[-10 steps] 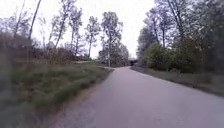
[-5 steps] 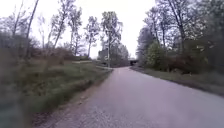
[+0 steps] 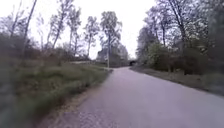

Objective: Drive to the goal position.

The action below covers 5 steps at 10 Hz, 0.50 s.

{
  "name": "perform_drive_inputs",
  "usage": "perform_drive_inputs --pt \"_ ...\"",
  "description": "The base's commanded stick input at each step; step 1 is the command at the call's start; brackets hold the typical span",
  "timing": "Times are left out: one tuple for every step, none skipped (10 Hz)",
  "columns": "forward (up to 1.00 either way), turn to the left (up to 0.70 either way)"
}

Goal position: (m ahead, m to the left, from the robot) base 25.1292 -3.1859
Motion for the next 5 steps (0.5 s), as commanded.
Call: perform_drive_inputs --pt "0.85 0.00" --pt "0.93 0.00" --pt "1.00 0.00" --pt "1.00 0.00" --pt "1.00 0.00"
